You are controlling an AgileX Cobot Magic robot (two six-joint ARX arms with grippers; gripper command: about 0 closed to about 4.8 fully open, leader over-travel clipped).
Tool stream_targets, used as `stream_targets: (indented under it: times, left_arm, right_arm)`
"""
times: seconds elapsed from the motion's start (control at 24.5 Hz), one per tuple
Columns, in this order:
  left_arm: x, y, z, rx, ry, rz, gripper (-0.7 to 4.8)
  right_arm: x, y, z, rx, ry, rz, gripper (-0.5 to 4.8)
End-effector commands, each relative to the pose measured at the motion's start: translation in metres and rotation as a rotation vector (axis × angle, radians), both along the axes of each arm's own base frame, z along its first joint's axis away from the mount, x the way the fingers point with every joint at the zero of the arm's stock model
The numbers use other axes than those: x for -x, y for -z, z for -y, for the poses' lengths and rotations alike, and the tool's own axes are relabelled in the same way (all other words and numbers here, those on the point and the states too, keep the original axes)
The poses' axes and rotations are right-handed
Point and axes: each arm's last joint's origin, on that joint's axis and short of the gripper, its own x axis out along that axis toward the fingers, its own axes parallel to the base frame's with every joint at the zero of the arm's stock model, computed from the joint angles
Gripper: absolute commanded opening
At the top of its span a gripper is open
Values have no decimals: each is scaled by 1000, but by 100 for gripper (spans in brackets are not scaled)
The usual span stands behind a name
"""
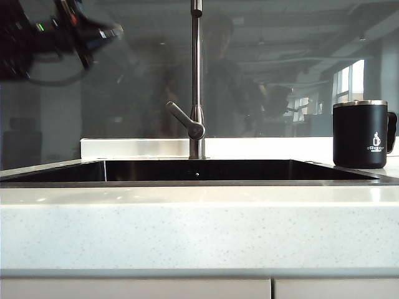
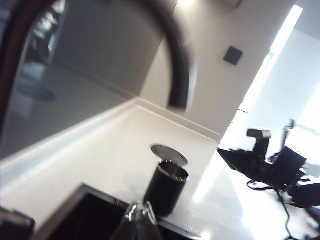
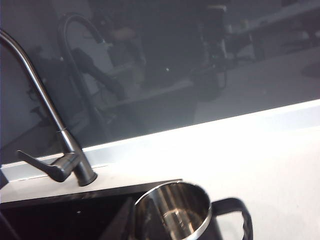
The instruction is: Pick up the mug next to the sink, go to the faucet to get some water, pour the water into the sink, and finally put the mug back to its place.
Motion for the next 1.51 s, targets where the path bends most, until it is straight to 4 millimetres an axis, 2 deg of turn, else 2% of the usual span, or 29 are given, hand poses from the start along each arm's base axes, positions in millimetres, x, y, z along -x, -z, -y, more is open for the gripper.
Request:
stream_targets:
  times: [0.04, 0.08, 0.16, 0.29, 0.65, 0.73, 0.9, 0.94, 1.1, 1.18, 1.26, 1.39, 1.51]
  left_arm:
    - [27, -42, -18, -3, -49, 135, 0]
    - [33, -51, -22, -6, -60, 156, 0]
    - [62, -87, -41, -18, -114, 245, 1]
    - [94, -119, -57, -42, -168, 327, 1]
    - [162, -172, -85, -86, -290, 444, 1]
    - [176, -180, -86, -89, -305, 446, 1]
    - [199, -184, -93, -81, -361, 444, 1]
    - [210, -186, -96, -70, -388, 430, 1]
    - [234, -190, -98, 6, -476, 434, 1]
    - [249, -191, -93, 35, -545, 444, 1]
    - [250, -190, -92, 29, -589, 439, 1]
    - [240, -186, -100, 96, -701, 391, 1]
    - [229, -178, -107, 105, -893, 314, -1]
  right_arm:
    - [11, -6, -3, -32, 33, -47, 21]
    - [15, -7, -5, -38, 52, -57, -8]
    - [28, -14, -13, -44, 87, -78, -9]
    - [36, -19, -23, -44, 71, -67, -9]
    - [37, -14, -49, -50, 59, -137, -9]
    - [38, -13, -57, 4, 54, -139, -9]
    - [39, -15, -73, 87, 56, -109, -9]
    - [42, -17, -79, 84, 57, -100, -9]
    - [49, -21, -83, 88, 43, -70, -9]
    - [59, -30, -78, 172, 143, -12, -9]
    - [70, -38, -75, 205, 184, 44, -9]
    - [81, -45, -72, 184, 200, 95, -9]
    - [88, -49, -70, 171, 207, 129, -9]
